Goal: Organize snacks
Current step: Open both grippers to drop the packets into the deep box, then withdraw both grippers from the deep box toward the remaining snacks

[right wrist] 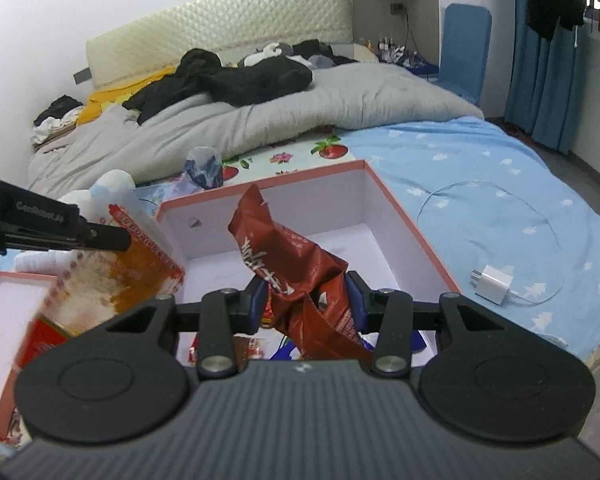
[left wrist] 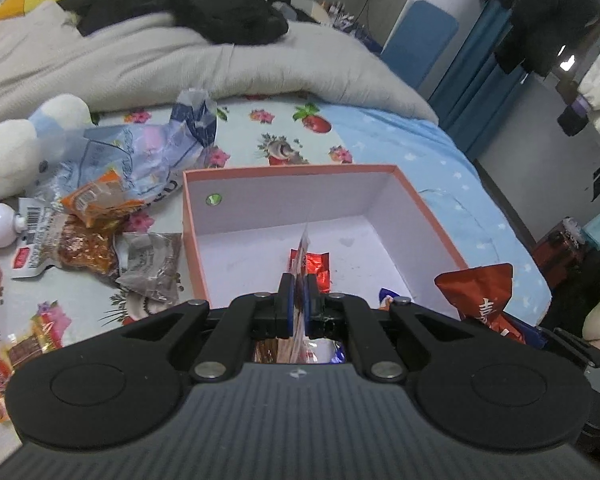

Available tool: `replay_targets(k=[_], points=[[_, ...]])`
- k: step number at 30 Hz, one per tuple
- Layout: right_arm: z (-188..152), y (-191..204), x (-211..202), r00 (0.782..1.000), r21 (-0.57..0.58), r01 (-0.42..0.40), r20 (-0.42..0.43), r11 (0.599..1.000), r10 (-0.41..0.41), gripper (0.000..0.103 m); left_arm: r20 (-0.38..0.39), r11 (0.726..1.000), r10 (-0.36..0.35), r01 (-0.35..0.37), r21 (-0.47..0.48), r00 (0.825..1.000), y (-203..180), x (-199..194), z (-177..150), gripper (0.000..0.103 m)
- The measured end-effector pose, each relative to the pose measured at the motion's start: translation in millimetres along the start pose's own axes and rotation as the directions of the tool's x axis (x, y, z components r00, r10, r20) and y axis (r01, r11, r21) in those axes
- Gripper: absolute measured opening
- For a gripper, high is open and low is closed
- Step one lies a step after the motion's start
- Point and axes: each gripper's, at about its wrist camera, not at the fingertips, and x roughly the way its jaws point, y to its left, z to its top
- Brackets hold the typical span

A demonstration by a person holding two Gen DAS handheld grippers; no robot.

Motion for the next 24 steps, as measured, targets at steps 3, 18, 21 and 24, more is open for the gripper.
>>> replay_targets(k=[3,18,21,24], points=[[1,-5,19,1.0,0.004,-0.008,-0.03,1.0,0.008,0.045,-0.026,1.0,0.008,-0.008,-0.001,1.0,2,25,6,0.005],[-4,-15,69,0.991,0.039,0.0,-0.131,0.999,0.005,0.068,-0.093,0.998,0.034,-0.03,0.053,0.995,2,82,14,0.006],[-3,-12,61,0.993,0.035,-0.011,-0.116,0.999,0.015,0.068,-0.079,0.998,0.031,-0.027,0.062,0.996,2,70,13,0.006],[0,-6,48,0.995,0.026,-0.017,-0.093,1.0,0.019,0.068,-0.058,0.998,0.029,-0.026,0.063,0.998,1,53,11,0.006]])
